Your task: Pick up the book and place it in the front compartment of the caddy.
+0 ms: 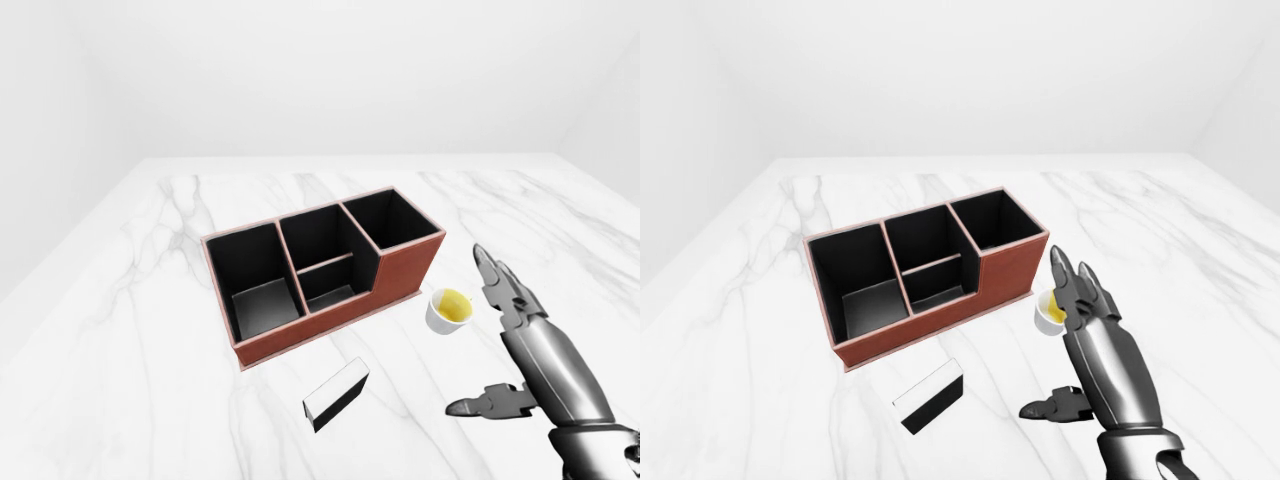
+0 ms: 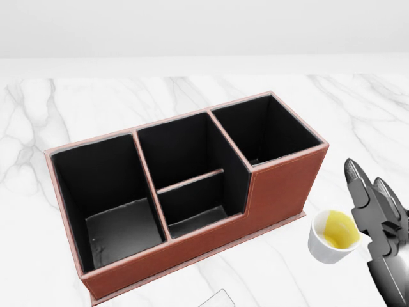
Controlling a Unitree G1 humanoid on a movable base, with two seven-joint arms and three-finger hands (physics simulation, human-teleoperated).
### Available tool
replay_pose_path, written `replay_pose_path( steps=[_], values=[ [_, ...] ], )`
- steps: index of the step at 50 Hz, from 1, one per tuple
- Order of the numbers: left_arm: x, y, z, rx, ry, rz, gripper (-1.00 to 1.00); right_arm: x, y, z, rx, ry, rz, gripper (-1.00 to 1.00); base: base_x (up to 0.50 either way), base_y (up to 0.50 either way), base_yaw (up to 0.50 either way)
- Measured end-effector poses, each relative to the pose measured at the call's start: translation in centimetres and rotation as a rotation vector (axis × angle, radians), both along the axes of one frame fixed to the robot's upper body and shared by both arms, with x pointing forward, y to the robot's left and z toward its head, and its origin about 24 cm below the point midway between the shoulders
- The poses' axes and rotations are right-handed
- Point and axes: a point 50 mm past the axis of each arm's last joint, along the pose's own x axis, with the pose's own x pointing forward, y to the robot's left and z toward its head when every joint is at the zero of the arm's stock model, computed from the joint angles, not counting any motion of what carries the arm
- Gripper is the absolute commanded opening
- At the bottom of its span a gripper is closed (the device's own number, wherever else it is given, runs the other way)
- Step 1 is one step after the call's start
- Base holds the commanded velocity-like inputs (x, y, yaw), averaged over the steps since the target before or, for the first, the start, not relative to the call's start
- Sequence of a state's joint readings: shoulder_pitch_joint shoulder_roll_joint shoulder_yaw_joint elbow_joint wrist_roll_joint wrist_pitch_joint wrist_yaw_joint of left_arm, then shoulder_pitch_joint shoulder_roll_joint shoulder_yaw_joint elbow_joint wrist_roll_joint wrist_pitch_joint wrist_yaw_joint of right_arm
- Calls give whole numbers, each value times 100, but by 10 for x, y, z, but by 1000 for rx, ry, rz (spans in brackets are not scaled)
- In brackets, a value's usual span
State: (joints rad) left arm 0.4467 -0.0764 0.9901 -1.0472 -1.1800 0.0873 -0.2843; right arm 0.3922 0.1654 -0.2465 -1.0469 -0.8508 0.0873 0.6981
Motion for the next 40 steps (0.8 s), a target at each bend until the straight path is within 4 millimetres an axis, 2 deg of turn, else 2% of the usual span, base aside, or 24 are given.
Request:
replay_pose_path(
  steps=[25, 40],
  values=[
    [1, 0, 0, 0, 7, -12, 100, 12, 23, 9, -222, -11, 109, 100, 0, 0, 0],
    [4, -2, -1, -4, 17, -24, 100, 17, 44, 15, -384, -56, 231, 100, 0, 0, 0]
  ],
)
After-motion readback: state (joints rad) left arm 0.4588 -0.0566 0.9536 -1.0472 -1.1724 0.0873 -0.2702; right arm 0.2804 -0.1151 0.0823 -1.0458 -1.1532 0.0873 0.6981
